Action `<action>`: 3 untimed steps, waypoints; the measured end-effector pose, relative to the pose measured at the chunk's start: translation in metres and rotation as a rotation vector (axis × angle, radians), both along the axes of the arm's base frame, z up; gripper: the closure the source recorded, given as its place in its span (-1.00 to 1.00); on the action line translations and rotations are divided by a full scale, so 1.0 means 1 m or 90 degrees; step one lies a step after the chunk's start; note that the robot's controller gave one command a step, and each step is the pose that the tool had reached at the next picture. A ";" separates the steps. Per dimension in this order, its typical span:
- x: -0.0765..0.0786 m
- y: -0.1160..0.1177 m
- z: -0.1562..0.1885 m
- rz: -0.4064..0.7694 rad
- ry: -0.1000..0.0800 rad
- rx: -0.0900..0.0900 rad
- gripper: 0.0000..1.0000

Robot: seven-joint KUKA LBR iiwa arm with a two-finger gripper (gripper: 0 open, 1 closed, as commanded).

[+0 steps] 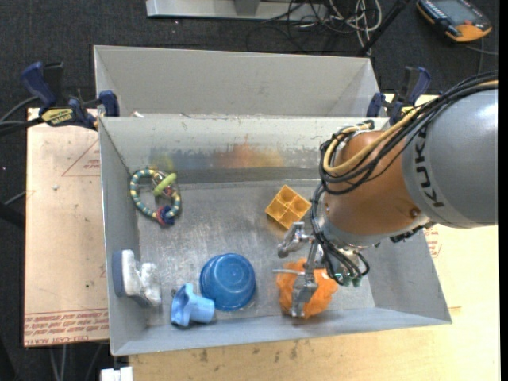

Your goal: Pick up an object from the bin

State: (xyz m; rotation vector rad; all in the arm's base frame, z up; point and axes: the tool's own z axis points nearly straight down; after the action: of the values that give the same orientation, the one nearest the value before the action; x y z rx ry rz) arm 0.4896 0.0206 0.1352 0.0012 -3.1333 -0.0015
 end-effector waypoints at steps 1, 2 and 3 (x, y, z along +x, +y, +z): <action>0.002 0.000 0.004 -0.001 -0.005 0.000 -1.00; 0.013 -0.010 -0.021 0.089 -0.009 0.001 -1.00; 0.009 -0.044 -0.055 0.227 -0.006 0.002 -1.00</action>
Offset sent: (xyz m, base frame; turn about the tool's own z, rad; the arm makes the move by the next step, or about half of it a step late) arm 0.0226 -0.0293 -0.0617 -0.3116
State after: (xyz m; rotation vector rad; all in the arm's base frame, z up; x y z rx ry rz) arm 0.4985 -0.0236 0.0800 0.5592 -3.0933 -0.0039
